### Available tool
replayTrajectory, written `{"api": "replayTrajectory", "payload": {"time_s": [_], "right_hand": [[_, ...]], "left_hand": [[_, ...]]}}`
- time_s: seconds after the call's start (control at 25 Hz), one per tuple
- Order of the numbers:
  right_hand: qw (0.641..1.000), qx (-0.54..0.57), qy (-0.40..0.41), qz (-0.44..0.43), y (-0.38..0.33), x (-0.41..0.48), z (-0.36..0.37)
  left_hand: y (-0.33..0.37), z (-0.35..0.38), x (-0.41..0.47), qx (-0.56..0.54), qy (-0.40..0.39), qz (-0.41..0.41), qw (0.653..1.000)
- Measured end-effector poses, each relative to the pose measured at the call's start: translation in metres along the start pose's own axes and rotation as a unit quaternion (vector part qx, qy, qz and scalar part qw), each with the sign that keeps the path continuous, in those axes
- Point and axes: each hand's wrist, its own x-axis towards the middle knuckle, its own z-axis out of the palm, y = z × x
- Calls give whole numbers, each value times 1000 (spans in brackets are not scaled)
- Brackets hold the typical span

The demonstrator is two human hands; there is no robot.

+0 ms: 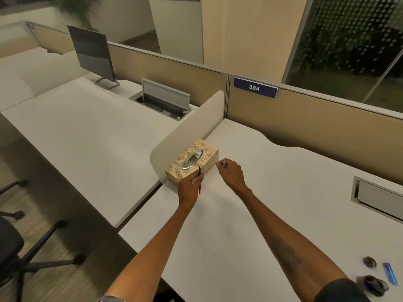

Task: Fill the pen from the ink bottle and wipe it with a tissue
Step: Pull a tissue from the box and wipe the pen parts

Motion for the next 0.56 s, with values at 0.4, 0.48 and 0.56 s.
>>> {"api": "replayTrajectory", "payload": {"time_s": [0.4, 0.48, 0.56], "right_hand": [[988, -142, 8, -53, -21, 64, 53], [982, -174, 10, -74, -22, 74, 63], [975, -203, -3, -94, -24, 80, 70]], "left_hand": [[-16, 2, 46, 20, 6, -47, 999], [-19, 2, 53, 27, 14, -47, 998], [-20, 1, 56, 30, 19, -44, 998]]}}
